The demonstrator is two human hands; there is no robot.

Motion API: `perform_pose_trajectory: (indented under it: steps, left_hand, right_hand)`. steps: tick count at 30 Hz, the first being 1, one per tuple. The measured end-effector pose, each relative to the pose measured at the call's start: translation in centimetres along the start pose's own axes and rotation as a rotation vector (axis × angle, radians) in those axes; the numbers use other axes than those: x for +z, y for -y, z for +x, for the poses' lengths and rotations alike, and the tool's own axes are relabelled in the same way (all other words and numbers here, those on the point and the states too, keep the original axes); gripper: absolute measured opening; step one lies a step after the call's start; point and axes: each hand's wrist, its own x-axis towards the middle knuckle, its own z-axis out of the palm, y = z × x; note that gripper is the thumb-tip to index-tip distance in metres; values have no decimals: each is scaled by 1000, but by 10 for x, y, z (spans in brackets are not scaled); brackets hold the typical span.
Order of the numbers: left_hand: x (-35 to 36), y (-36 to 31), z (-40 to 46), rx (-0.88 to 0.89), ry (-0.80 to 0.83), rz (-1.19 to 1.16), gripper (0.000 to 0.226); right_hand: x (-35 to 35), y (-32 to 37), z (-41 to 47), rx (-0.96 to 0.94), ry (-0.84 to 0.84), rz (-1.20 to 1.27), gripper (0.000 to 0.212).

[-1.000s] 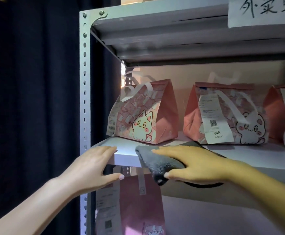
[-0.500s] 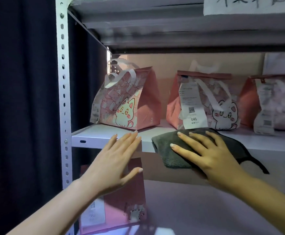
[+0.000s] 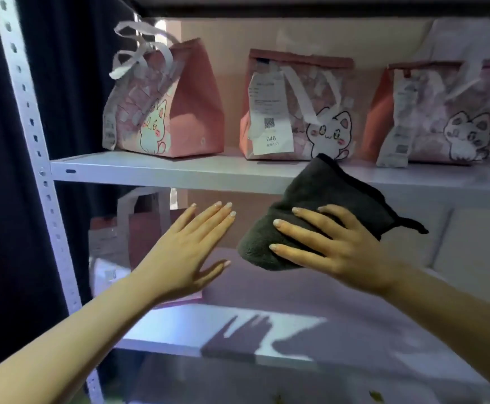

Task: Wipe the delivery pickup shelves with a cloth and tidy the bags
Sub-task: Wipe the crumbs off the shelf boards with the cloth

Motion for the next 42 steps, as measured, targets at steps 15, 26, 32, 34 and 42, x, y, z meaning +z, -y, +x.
perform_pose_trajectory:
  steps: [15,26,32,34,42]
  left_hand:
    - [149,-175,-32,-178,653,-354,96]
    - [173,-200,-54,-261,654,-317,81]
    - [175,-195,-57,-219,619,-355,84]
    - [173,-194,-62,-191,583,-380,81]
    - [149,-216,-83,182,325,-490,64]
  right_hand:
    - [42,121,-204,422,1058,724,69]
    - [41,137,-218,624,1180,787,90]
    - [49,165,-177,632,1113,764,62]
    - [46,166,-183,608,1079,764,65]
    - [-39,156,-202,1019,879,1197,63]
